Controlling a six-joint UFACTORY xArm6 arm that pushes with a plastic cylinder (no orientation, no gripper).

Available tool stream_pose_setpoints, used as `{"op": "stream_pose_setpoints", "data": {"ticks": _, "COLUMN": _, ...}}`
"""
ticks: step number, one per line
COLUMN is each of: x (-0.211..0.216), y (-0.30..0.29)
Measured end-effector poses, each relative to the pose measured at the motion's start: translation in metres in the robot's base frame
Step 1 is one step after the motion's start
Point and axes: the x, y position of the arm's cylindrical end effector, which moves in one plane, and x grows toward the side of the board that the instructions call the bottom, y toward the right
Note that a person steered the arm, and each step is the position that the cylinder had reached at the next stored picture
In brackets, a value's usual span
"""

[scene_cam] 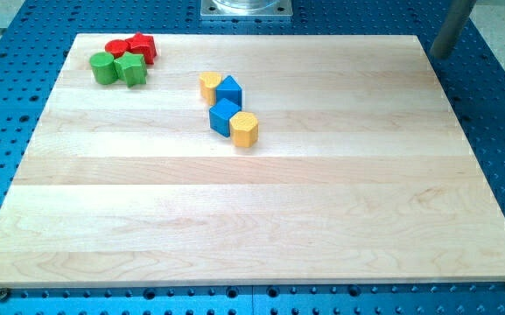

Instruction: Move the blue cube into the yellow hexagon

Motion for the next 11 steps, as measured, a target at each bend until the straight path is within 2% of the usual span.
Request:
{"op": "stream_pose_setpoints", "data": {"ticks": 2, "x": 0.000, "y": -0.039}}
{"op": "stream_pose_setpoints", "data": {"ticks": 3, "x": 0.018, "y": -0.094}}
{"op": "stream_pose_setpoints", "data": {"ticks": 6, "x": 0.030, "y": -0.301}}
{"op": "stream_pose_setpoints", "data": {"ticks": 7, "x": 0.031, "y": -0.344}}
{"op": "stream_pose_setpoints", "data": {"ticks": 9, "x": 0.048, "y": -0.360}}
{"op": "stream_pose_setpoints", "data": {"ticks": 10, "x": 0.092, "y": -0.355}}
{"op": "stream_pose_setpoints", "data": {"ticks": 11, "x": 0.154, "y": -0.330}}
